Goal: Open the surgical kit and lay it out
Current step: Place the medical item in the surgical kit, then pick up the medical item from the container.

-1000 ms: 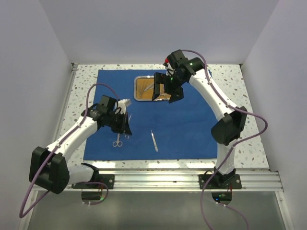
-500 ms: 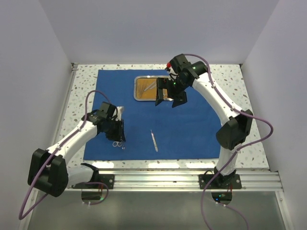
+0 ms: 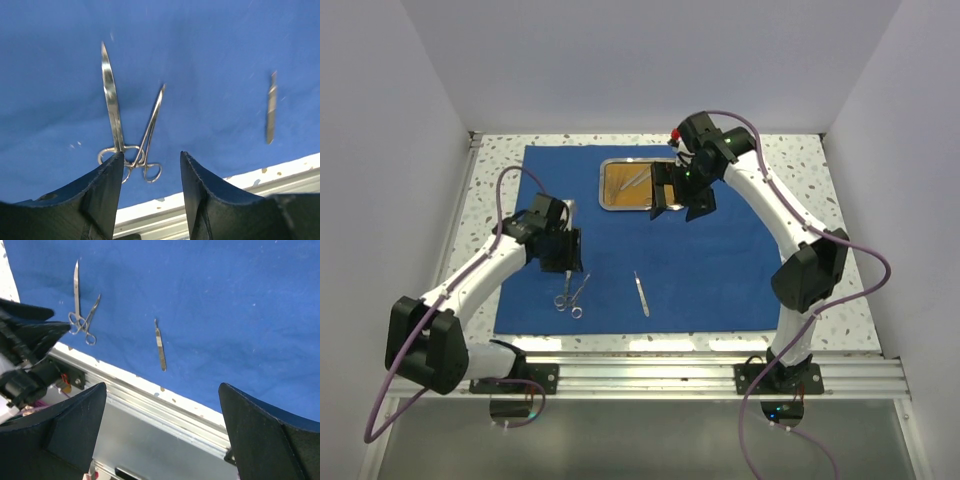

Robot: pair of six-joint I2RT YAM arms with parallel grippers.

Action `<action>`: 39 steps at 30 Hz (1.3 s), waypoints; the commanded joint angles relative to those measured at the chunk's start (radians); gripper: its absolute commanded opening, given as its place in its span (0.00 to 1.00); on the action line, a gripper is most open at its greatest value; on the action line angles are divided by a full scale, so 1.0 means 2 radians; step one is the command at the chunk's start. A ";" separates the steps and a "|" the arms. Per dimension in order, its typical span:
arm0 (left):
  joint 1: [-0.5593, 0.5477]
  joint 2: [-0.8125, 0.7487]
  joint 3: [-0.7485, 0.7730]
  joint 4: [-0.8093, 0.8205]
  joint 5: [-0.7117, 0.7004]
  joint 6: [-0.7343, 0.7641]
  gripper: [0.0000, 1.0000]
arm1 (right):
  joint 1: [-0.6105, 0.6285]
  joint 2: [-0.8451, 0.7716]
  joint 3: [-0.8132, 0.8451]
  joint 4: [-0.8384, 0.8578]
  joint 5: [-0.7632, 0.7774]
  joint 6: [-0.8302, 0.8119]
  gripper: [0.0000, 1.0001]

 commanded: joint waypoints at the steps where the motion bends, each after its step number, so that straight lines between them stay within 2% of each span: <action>1: 0.004 0.002 0.065 -0.009 -0.045 0.001 0.53 | -0.005 -0.020 -0.013 0.038 0.023 0.007 0.99; 7: 0.004 0.013 0.119 -0.011 -0.060 0.013 0.53 | -0.005 0.069 0.042 0.077 0.079 0.019 0.96; 11: 0.004 0.006 0.125 -0.012 -0.061 0.015 0.52 | -0.007 0.145 0.137 0.078 0.128 0.022 0.90; 15: 0.004 -0.001 0.114 -0.023 -0.060 0.021 0.52 | -0.008 0.225 0.229 0.087 0.190 0.027 0.73; 18: 0.004 -0.008 0.107 -0.030 -0.057 0.021 0.52 | -0.008 0.254 0.242 0.115 0.228 0.034 0.62; 21: 0.004 -0.009 0.107 -0.035 -0.051 0.022 0.51 | -0.009 0.267 0.237 0.145 0.258 0.039 0.54; 27: 0.004 0.005 0.131 -0.051 -0.057 0.028 0.51 | -0.008 0.304 0.247 0.180 0.286 0.034 0.53; 39: 0.004 0.035 0.150 -0.066 -0.054 0.041 0.50 | -0.008 0.381 0.268 0.224 0.293 0.045 0.53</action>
